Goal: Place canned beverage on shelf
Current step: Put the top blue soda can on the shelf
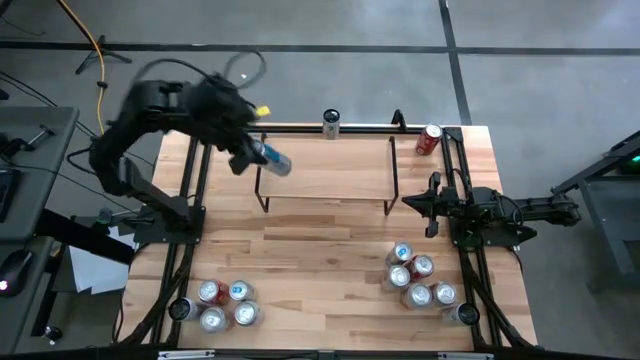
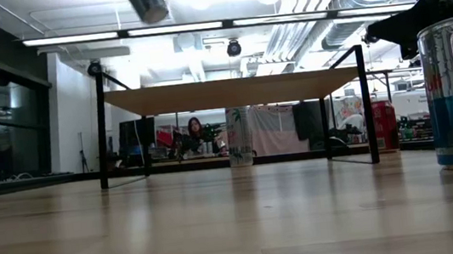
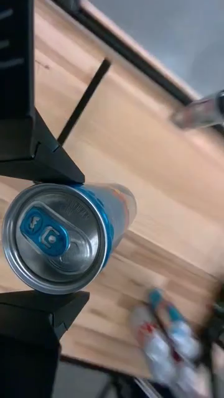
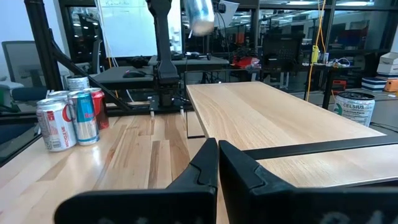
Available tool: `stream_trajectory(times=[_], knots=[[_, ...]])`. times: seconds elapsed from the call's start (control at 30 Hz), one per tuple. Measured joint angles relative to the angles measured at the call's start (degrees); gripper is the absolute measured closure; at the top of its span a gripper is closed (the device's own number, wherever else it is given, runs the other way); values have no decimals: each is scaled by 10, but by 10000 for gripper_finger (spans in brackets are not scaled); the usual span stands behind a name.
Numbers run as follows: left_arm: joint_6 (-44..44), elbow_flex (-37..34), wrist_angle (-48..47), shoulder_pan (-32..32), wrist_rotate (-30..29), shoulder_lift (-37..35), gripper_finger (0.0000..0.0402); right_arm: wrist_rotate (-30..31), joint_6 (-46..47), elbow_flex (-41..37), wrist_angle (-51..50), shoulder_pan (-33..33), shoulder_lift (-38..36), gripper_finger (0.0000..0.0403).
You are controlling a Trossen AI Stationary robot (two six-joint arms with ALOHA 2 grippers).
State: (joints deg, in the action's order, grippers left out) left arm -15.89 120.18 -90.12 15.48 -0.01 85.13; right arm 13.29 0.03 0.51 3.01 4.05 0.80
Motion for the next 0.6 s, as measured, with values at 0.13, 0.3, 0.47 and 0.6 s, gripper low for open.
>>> stream_trajectory(times=[0.13, 0.3, 0.47, 0.6], knots=[[15, -47, 2, -15, -5, 22, 245, 0, 0, 0, 0, 0, 0, 402], [30, -91, 1, -11, -28, 26, 245, 0, 0, 0, 0, 0, 0, 402], [26, -106, 1, 4, -38, 25, 242, 0, 0, 0, 0, 0, 0, 402], [30, -107, 1, 10, -37, 29, 241, 0, 0, 0, 0, 0, 0, 402]])
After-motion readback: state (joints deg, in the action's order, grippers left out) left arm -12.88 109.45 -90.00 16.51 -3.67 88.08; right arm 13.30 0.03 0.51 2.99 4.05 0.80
